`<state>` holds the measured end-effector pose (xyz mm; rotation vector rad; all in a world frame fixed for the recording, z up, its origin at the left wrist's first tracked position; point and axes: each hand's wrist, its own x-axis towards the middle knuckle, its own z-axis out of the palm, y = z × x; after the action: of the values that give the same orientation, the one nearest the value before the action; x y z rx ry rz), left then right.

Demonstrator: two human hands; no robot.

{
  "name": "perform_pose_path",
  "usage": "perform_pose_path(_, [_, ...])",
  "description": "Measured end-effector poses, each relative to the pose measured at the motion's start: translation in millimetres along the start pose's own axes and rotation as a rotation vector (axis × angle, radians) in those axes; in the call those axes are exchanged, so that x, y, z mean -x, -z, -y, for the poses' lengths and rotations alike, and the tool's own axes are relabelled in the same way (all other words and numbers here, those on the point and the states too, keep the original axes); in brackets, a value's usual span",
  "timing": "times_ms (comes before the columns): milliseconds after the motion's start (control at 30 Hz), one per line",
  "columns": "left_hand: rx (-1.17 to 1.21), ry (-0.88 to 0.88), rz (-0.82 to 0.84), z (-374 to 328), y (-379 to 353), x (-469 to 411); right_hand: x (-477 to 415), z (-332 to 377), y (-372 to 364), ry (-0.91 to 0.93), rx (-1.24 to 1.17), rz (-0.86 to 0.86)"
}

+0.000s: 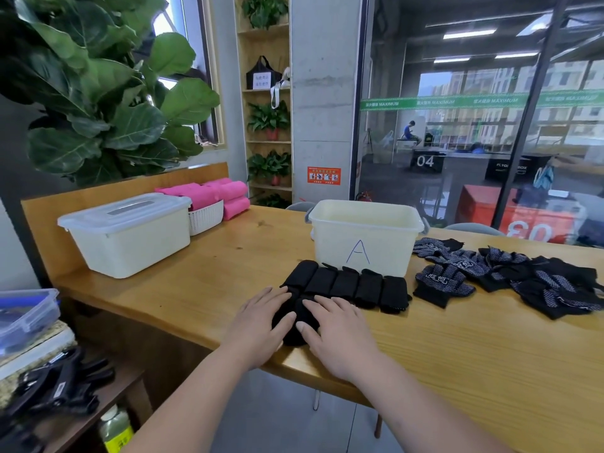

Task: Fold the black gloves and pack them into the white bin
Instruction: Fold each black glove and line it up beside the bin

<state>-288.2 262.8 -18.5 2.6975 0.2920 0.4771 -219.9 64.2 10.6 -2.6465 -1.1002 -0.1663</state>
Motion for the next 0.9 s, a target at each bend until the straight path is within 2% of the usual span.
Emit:
perform_pose_path(200, [0.003,-0.046,-0.020,-15,8,-2,11,-12,22,0.017,0.017,0.001])
perform_pose_path(400, [-0.048,-0.146,-0.003,-59,6,-11,21,-48,44,-0.056,0.042,0.004])
perform_pose_path(667, [-0.045,-0.300,0.026,-126,-28,-29,58,-114,71,-0.160,0.074,-0.024])
perform_pose_path(900, [-0.072,-0.393,0.066,-184,-63,-47,89,-171,89,-0.260,0.099,0.028])
